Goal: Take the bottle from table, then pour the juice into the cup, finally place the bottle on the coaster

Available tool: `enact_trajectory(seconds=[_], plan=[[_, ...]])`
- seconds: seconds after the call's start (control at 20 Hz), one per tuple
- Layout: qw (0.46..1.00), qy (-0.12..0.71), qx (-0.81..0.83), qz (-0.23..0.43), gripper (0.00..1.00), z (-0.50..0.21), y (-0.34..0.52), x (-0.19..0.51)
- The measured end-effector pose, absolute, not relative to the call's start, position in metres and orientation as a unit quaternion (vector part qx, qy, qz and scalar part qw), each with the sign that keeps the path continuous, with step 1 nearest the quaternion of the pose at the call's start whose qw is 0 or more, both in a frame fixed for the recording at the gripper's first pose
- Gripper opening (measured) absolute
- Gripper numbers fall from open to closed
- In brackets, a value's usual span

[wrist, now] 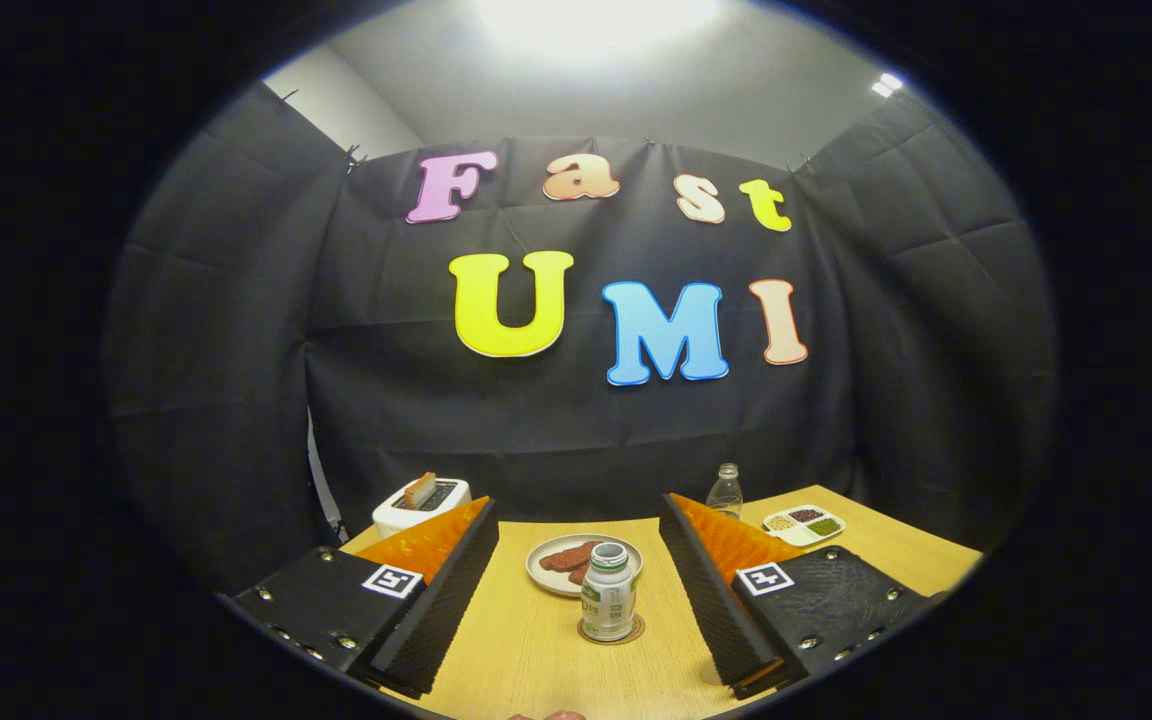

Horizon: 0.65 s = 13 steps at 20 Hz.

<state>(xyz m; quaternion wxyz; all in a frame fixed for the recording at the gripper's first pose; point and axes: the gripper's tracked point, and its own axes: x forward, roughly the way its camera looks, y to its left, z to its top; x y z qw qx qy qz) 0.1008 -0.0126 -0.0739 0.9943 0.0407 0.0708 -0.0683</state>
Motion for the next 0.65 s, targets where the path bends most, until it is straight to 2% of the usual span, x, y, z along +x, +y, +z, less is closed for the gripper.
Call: enact_trajectory(seconds=[0.65], plan=[[0.998,0.027,0.04,-0.034,0.99,-0.008,0.019,0.039]])
